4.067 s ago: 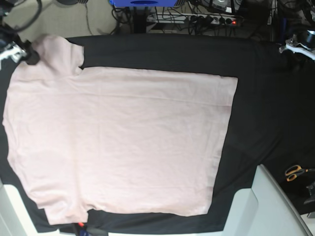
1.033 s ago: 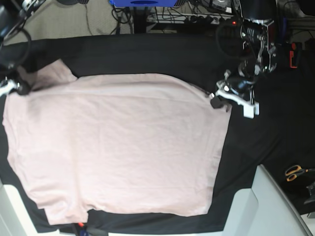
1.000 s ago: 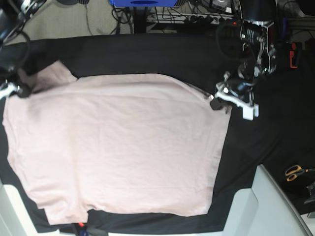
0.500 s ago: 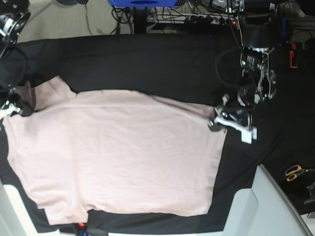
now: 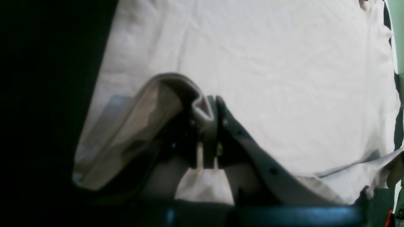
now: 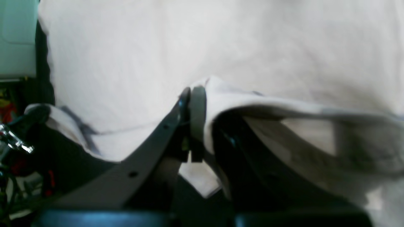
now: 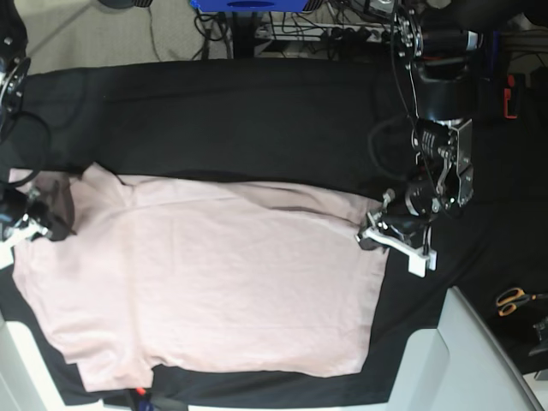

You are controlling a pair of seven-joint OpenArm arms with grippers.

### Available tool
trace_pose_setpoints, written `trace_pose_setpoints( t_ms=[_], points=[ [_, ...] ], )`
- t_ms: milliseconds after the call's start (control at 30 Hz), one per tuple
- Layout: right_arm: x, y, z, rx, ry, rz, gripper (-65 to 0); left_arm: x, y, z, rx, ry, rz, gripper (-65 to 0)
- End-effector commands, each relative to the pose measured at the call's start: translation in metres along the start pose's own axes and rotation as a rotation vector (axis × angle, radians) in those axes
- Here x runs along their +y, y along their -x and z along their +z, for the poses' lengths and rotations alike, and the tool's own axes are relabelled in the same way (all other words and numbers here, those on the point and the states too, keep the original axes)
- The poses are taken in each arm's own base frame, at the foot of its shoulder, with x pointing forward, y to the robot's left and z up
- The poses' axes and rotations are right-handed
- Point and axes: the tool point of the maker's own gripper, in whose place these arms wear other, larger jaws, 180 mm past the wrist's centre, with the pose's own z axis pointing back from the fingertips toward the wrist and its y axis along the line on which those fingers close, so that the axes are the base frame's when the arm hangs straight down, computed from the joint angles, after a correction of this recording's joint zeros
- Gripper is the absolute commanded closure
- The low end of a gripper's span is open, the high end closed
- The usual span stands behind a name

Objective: Fold the T-shirt properly
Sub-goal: 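Lift the held edge and fold it across the shirt body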

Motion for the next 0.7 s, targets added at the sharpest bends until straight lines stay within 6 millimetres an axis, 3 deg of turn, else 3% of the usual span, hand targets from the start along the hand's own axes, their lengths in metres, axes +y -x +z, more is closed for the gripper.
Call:
trace_pose_setpoints(
  t_ms=[0, 100, 333, 600, 667],
  points=[
    [0.004, -0.032, 0.007, -0.073, -0.007, 0.029, -0.5, -0.014, -0.027, -0.002, -0.053, 0.032, -0.031, 0.0],
    [0.006, -0.037, 0.003, -0.093, -0.010, 0.031, -0.5, -0.026, -0.031, -0.009, -0.045, 0.050, -0.065, 0.0],
    [0.006, -0.054, 0.004, -0.198, -0.011, 0.022, -0.5, -0.026, -0.026, -0.022, -0.059, 0.046, -0.065, 0.0],
    [0.007, -0.065, 0.005, -0.263, -0.015, 0.021, -0.3, -0.027, -0.051, -0.020, -0.159, 0.046, -0.068, 0.0],
    [0.008, -0.069, 0.006, -0.288, -0.016, 0.020, -0.2, -0.023, -0.049, -0.022, -0.148, 0.038, -0.055, 0.0]
  ],
)
